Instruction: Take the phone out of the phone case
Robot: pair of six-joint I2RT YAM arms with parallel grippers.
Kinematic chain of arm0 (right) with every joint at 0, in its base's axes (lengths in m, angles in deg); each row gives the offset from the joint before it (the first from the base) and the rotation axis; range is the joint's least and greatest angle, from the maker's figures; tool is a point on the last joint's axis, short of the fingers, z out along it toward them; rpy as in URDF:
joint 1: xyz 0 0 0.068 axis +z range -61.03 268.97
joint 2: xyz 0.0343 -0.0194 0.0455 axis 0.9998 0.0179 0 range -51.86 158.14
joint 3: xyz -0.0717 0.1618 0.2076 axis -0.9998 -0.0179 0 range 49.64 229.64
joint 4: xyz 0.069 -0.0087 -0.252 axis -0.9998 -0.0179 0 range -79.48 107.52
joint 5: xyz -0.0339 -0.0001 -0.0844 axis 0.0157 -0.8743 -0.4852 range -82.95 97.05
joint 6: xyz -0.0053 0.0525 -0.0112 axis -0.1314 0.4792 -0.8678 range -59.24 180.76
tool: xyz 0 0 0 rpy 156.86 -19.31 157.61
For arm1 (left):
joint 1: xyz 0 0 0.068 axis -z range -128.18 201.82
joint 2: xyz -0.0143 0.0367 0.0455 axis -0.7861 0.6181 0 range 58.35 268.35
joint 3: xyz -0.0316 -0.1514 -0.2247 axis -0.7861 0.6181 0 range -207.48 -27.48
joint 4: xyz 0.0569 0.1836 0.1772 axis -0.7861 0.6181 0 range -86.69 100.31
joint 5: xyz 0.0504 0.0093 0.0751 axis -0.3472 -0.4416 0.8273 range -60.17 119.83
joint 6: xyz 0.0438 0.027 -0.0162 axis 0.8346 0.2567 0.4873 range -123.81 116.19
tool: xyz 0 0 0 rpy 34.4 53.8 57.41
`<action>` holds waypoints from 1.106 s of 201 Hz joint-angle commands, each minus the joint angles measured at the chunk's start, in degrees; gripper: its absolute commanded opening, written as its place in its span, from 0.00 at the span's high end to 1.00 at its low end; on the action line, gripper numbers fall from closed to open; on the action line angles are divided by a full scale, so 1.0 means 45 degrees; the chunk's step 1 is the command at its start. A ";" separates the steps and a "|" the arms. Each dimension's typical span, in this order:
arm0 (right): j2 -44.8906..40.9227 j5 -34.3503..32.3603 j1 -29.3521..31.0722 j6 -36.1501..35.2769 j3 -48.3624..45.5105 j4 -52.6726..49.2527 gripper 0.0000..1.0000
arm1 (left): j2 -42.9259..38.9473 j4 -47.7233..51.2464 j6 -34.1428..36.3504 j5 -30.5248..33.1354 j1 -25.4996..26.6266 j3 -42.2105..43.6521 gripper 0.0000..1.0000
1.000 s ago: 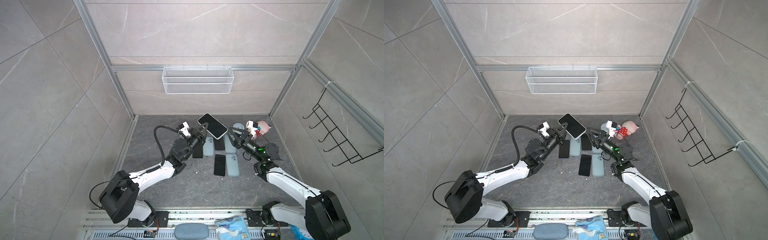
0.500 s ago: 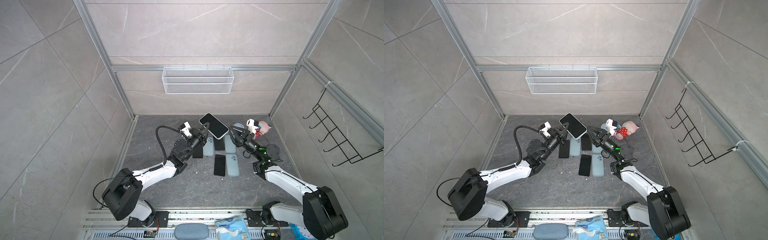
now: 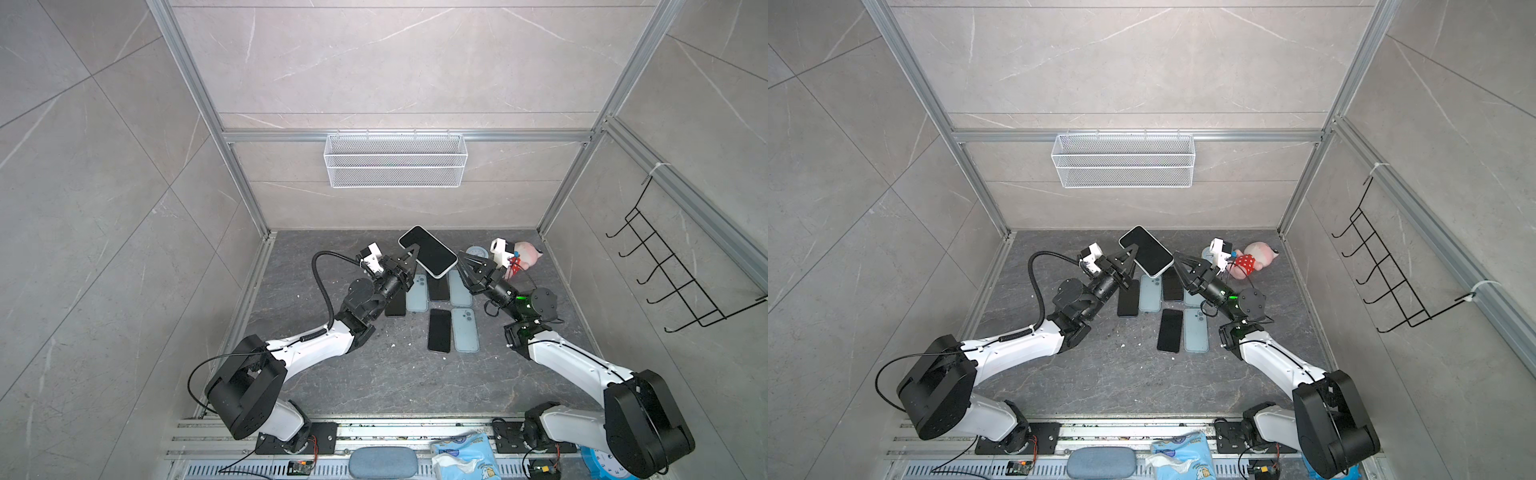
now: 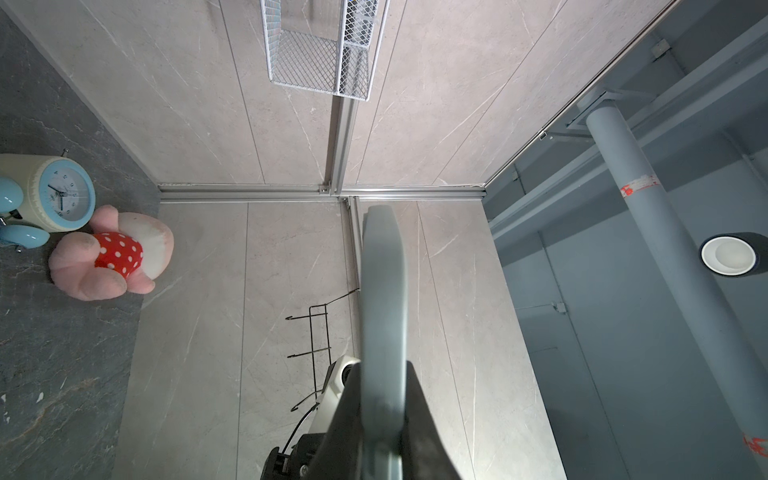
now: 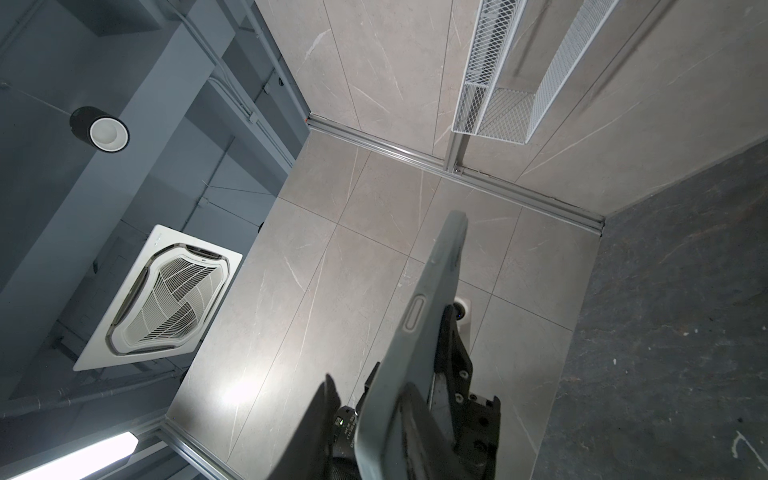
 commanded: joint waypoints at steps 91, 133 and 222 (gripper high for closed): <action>0.0781 -0.0291 0.0245 0.0870 0.0307 0.1581 0.99 | 0.0069 -0.1888 0.0141 0.0048 0.0002 -0.0330 1.00; 0.1430 -0.0857 0.0381 0.1981 0.1428 0.2913 1.00 | 0.1363 -0.3470 -0.0322 -0.0246 0.0006 -0.1655 1.00; 0.2233 -0.2396 0.0489 0.3202 0.2964 0.2913 1.00 | 0.2717 -0.4407 -0.0562 -0.0951 0.0024 -0.4582 1.00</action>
